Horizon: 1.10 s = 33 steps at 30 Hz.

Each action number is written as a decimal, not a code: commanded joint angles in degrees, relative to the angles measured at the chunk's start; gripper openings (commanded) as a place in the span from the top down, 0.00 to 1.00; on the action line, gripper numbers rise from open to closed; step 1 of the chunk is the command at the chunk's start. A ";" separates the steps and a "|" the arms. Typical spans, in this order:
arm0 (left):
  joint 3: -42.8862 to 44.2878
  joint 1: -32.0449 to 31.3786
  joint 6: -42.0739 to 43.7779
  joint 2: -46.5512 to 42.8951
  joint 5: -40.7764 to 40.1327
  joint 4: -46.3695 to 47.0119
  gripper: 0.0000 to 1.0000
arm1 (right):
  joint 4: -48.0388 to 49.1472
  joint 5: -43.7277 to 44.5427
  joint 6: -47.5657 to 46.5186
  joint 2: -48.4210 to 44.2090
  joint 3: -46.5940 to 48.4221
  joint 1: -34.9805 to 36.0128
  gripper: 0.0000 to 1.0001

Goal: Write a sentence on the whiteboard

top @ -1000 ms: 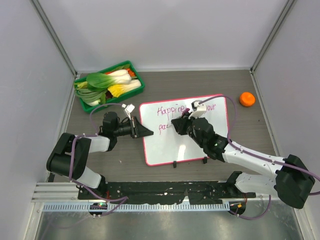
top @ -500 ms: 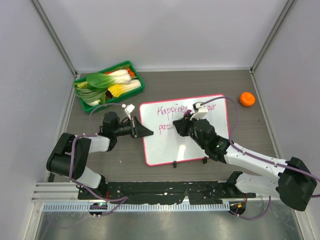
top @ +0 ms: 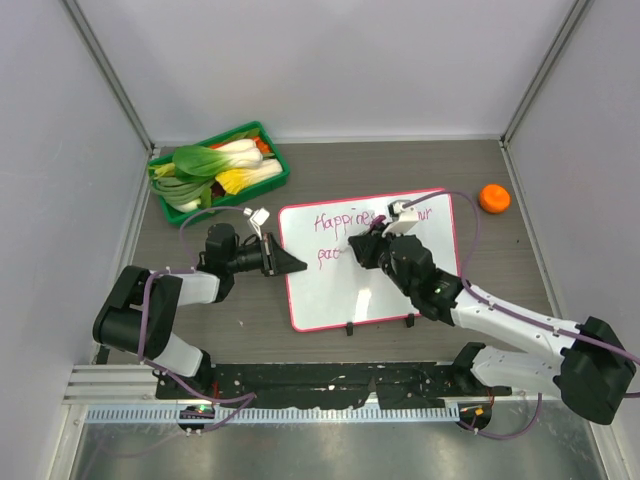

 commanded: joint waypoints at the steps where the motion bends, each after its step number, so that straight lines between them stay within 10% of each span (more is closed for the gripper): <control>1: -1.11 -0.87 7.40 1.07 -7.87 -6.73 1.00 | 1.27 2.61 -2.54 -3.24 4.04 -0.44 0.99; 33: -1.02 -0.95 7.57 1.15 -8.05 -6.99 1.00 | 1.09 -0.19 -2.63 1.51 4.13 -3.60 0.99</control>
